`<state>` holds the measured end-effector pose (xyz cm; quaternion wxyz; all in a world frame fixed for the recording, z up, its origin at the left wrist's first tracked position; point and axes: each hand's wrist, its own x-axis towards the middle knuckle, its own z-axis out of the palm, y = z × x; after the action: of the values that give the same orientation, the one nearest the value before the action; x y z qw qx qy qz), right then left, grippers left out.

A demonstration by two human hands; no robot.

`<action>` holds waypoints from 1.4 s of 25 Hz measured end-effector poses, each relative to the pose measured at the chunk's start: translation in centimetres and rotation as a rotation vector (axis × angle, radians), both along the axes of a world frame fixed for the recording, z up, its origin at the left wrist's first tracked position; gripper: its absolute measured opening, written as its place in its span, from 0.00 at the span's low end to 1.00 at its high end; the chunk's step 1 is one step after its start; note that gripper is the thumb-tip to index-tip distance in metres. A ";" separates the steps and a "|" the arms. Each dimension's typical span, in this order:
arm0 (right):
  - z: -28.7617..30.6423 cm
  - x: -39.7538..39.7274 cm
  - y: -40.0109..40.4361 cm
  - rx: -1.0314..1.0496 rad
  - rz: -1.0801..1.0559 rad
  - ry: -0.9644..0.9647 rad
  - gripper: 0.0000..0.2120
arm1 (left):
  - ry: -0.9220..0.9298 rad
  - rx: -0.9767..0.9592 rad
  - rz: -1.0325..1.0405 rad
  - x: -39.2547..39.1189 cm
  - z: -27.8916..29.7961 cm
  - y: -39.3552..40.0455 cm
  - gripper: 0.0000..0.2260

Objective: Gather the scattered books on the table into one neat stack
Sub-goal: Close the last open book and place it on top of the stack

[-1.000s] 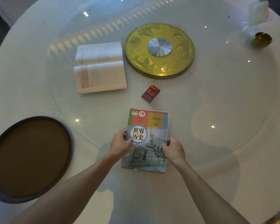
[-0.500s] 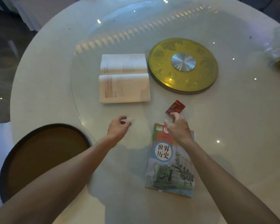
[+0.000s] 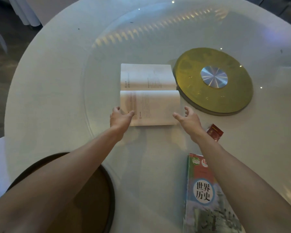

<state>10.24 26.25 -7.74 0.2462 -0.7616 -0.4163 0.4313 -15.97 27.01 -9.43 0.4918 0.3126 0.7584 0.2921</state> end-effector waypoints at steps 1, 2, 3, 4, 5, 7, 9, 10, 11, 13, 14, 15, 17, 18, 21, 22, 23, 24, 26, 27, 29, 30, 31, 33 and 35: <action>-0.4 -0.2 0.4 -0.007 -0.034 0.026 0.40 | 0.004 -0.004 0.003 -0.1 -0.4 0.3 0.38; -0.7 -0.5 0.8 -0.010 -0.053 0.027 0.40 | 0.005 -0.011 0.004 -0.2 -0.4 0.5 0.37; -1.0 -0.7 1.1 -0.014 -0.063 0.015 0.39 | -0.003 -0.018 0.008 -0.4 -0.6 0.6 0.35; -1.1 -0.8 1.2 -0.017 -0.065 0.005 0.38 | -0.022 -0.025 0.016 -0.4 -0.6 0.6 0.31; -1.2 -0.7 1.3 -0.023 -0.073 0.007 0.35 | -0.042 -0.031 0.033 -0.6 -0.7 0.5 0.22; -1.0 -0.6 1.0 -0.039 -0.099 0.024 0.28 | -0.081 -0.038 0.068 -0.8 -0.2 -0.1 0.07; -0.5 -0.4 0.2 -0.055 -0.098 0.015 0.21 | -0.118 -0.046 0.093 -1.2 0.1 -1.0 0.08; -0.4 -0.4 -0.3 -0.061 -0.092 0.006 0.18 | -0.121 -0.057 0.100 -1.4 0.3 -1.5 0.09; -0.3 -0.2 -0.9 -0.066 -0.091 -0.003 0.16 | -0.120 -0.065 0.102 -1.5 0.5 -2.1 0.09; 0.2 -0.2 -2.2 -0.091 -0.094 -0.009 0.13 | -0.115 -0.066 0.116 -1.5 1.3 -3.6 0.09; 0.4 -0.2 -2.9 -0.103 -0.092 -0.011 0.13 | -0.122 -0.063 0.129 -1.5 1.6 -4.4 0.08; 0.6 -0.4 -3.8 -0.109 -0.085 -0.013 0.14 | -0.136 -0.058 0.146 -1.6 1.9 -5.3 0.07; 1.1 -0.5 -5.8 -0.092 -0.046 -0.013 0.20 | -0.180 -0.053 0.177 -1.8 2.6 -7.0 0.06; 1.4 -0.6 -6.7 -0.078 -0.012 0.000 0.22 | -0.206 -0.055 0.204 -2.0 2.9 -7.7 0.05; 2.5 -1.0 -9.4 -0.079 0.040 0.036 0.17 | -0.276 -0.037 0.268 -2.7 4.0 -9.8 0.03; 2.8 -1.1 -10.4 -0.094 0.039 0.048 0.14 | -0.301 -0.039 0.284 -2.9 4.4 -10.5 0.02; 3.2 -1.2 -11.4 -0.106 0.030 0.077 0.12 | -0.334 -0.040 0.304 -3.1 4.9 -11.2 0.03; 3.6 -1.3 -12.3 -0.115 0.018 0.118 0.12 | -0.375 -0.035 0.330 -3.3 5.3 -11.8 0.04; 4.8 -1.6 -14.1 -0.128 0.003 0.186 0.12 | -0.462 -0.008 0.391 -3.7 6.3 -13.1 0.06; 5.7 -1.9 -15.0 -0.127 0.008 0.203 0.12 | -0.489 0.009 0.413 -3.9 6.9 -13.8 0.07; 7.1 -2.4 -16.7 -0.127 0.057 0.222 0.11 | -0.513 0.035 0.444 -4.3 7.8 -15.0 0.06; 7.6 -2.7 -17.5 -0.139 0.097 0.251 0.12 | -0.520 0.046 0.456 -4.5 8.1 -15.7 0.06; 8.0 -3.0 -18.3 -0.167 0.141 0.296 0.14 | -0.523 0.056 0.466 -4.7 8.4 -16.2 0.06; 8.1 -3.7 -19.9 -0.221 0.271 0.395 0.14 | -0.536 0.070 0.483 -4.9 8.8 -16.8 0.08; 6.9 -4.3 -21.2 -0.162 0.360 0.394 0.05 | -0.541 0.071 0.485 -4.9 8.8 -16.7 0.08</action>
<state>5.98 5.05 -0.81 0.1799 -0.5940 -0.4531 0.6400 -20.87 10.28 -0.62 0.5800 0.0520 0.6421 0.4986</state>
